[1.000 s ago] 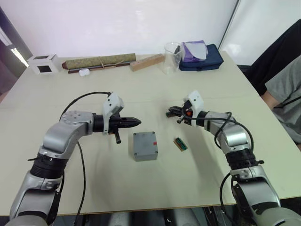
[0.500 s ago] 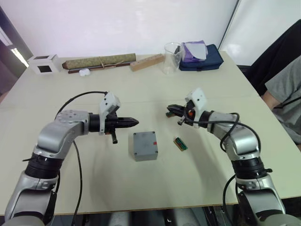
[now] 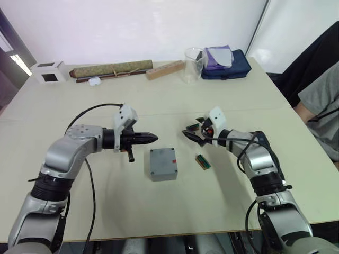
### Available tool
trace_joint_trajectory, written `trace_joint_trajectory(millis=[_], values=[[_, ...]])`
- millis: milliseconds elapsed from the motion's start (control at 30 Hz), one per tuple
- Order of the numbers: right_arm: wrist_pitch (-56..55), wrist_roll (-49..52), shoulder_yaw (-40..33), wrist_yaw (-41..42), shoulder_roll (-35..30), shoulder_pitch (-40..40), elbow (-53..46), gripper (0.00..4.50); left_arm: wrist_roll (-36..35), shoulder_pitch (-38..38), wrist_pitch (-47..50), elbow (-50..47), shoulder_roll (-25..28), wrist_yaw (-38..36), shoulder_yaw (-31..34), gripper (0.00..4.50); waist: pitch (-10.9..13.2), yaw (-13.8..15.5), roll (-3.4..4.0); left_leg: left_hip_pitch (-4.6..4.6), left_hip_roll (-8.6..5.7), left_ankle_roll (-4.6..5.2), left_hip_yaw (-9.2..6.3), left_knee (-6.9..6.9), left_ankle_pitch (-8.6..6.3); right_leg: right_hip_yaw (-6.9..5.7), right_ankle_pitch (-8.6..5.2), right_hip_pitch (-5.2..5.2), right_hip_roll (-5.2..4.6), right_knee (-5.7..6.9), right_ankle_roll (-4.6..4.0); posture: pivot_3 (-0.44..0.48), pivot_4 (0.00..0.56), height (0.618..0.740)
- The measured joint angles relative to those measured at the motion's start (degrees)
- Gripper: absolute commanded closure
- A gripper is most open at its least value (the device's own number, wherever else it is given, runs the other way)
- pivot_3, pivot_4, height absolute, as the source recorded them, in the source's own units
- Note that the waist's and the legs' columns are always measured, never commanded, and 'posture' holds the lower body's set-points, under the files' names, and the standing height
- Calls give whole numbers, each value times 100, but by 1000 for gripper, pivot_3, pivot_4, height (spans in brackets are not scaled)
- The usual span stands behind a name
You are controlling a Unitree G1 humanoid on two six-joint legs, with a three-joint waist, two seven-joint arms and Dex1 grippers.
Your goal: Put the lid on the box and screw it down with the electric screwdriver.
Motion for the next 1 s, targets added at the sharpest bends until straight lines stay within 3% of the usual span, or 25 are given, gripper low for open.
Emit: trace_joint_trajectory(millis=[33,333,433,567,1000], values=[[-33,-7,1,4,13,-11,68,1103,0,9,0,-1,0,4,0,4500,0,0,0,0,0,0,0,0,0,0,0,0,0,0,0,0,150,740],[-199,-106,3,6,48,-170,312,1103,0,35,12,-64,0,86,-1,4500,0,0,0,0,0,0,0,0,0,0,0,0,0,0,0,0,150,740],[-207,-113,3,9,51,-170,325,1856,0,35,59,-68,0,100,-2,4500,0,0,0,0,0,0,-1,0,0,0,0,0,0,0,0,0,150,740],[-207,-123,3,37,53,-170,328,3506,0,35,77,-68,-1,106,-32,4500,0,-2,0,0,0,0,-1,0,0,0,0,0,0,0,0,0,150,740],[-206,-222,19,101,53,-169,329,3506,14,31,68,-57,-5,116,-73,4500,0,-1,0,0,0,0,-1,0,0,0,0,0,0,0,0,0,150,740]])
